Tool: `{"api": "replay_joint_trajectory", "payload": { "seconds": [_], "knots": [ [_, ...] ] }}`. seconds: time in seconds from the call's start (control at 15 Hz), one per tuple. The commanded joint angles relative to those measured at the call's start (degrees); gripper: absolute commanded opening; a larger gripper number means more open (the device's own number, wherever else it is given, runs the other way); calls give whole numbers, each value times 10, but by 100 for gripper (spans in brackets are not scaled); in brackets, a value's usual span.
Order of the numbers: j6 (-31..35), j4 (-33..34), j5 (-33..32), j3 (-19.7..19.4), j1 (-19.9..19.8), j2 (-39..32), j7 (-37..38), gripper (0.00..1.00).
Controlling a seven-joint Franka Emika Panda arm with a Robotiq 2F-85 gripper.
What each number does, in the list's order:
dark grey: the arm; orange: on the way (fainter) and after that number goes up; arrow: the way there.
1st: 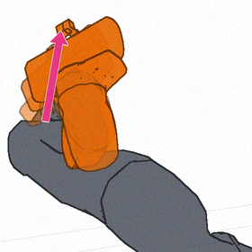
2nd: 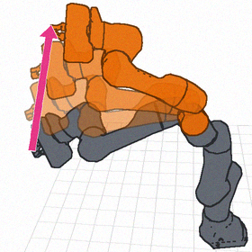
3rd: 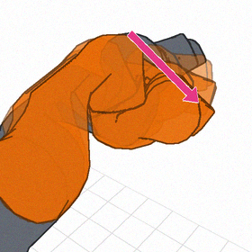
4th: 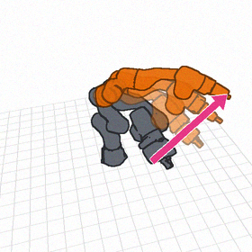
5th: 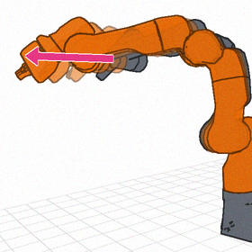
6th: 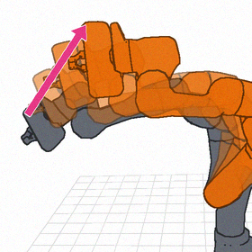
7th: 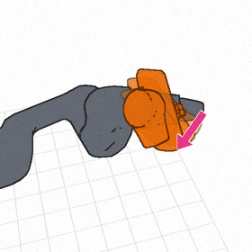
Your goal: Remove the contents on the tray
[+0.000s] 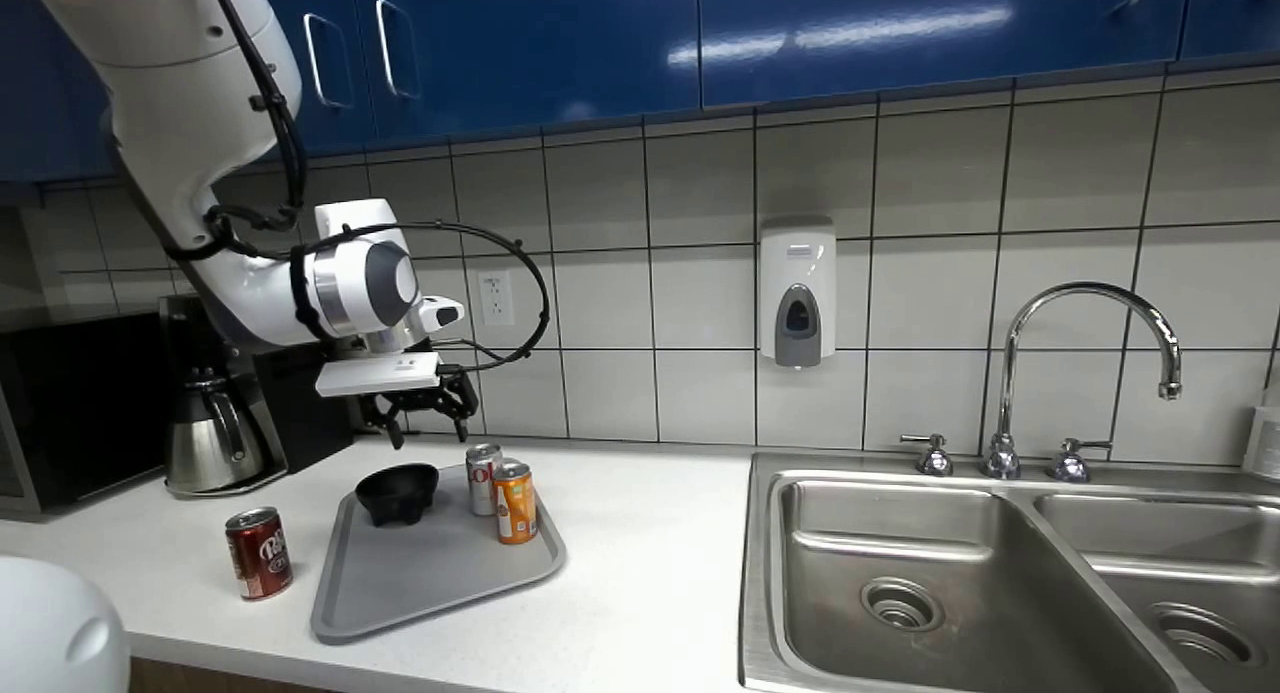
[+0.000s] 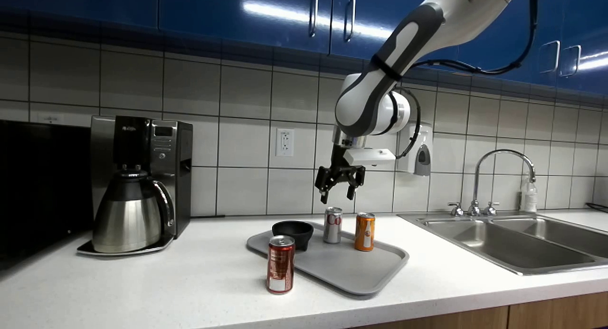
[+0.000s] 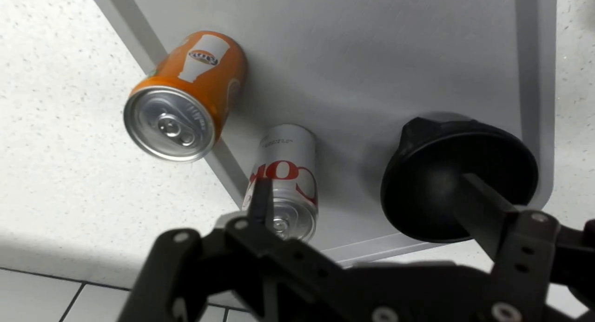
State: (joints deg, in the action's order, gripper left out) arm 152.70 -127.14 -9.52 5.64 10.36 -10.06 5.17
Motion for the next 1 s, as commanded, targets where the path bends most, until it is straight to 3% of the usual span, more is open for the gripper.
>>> {"api": "replay_joint_trajectory", "payload": {
  "seconds": [0.0, 0.93],
  "knots": [
    [-22, 45, -21, -11, 1, -27, 19, 100],
    [-58, 159, -1, -34, -11, -131, -17, 100]
  ]
}}
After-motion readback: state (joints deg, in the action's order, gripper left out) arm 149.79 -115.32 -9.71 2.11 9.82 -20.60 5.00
